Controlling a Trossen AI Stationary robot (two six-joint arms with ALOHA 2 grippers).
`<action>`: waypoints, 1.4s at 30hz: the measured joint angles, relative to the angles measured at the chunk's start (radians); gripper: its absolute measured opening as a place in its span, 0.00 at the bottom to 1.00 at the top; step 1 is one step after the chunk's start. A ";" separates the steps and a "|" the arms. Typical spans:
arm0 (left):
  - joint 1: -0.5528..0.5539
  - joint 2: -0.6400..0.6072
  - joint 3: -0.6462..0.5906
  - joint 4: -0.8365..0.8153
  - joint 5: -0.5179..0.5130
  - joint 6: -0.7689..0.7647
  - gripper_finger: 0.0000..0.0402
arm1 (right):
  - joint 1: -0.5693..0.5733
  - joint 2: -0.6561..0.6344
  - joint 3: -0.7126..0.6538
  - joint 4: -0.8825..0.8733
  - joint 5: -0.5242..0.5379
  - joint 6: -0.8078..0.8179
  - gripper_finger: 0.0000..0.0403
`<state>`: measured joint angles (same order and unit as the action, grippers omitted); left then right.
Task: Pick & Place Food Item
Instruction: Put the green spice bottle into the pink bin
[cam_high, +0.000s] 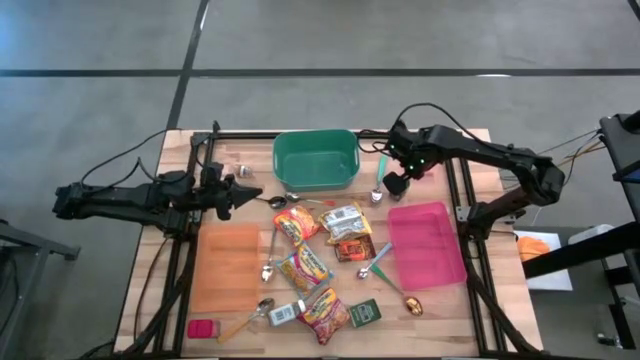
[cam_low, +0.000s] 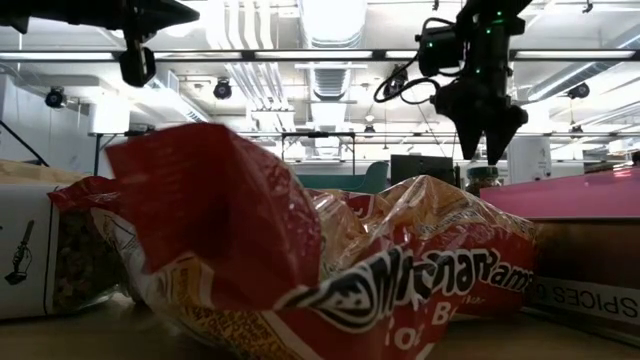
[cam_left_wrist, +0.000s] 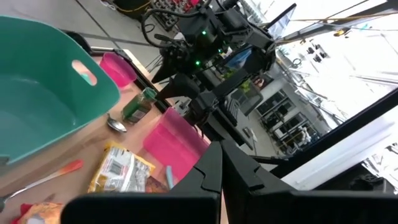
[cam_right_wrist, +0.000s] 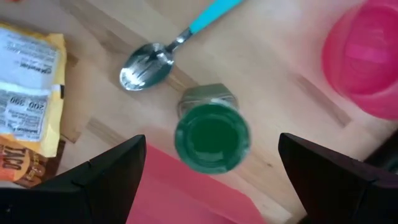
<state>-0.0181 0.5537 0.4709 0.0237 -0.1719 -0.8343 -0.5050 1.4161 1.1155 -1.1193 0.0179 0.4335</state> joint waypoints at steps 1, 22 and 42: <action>0.000 0.000 0.000 -0.001 0.000 -0.024 0.00 | 0.002 -0.002 -0.009 0.009 -0.001 0.000 0.89; 0.000 0.000 0.000 -0.022 0.000 -0.158 0.00 | 0.000 -0.003 -0.115 0.117 0.035 0.000 0.63; 0.000 0.000 0.000 -0.040 0.000 -0.158 0.00 | 0.003 -0.007 -0.052 0.041 0.044 -0.035 0.50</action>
<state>-0.0177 0.5538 0.4709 -0.0160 -0.1717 -0.9928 -0.5022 1.4091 1.0640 -1.0783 0.0616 0.3988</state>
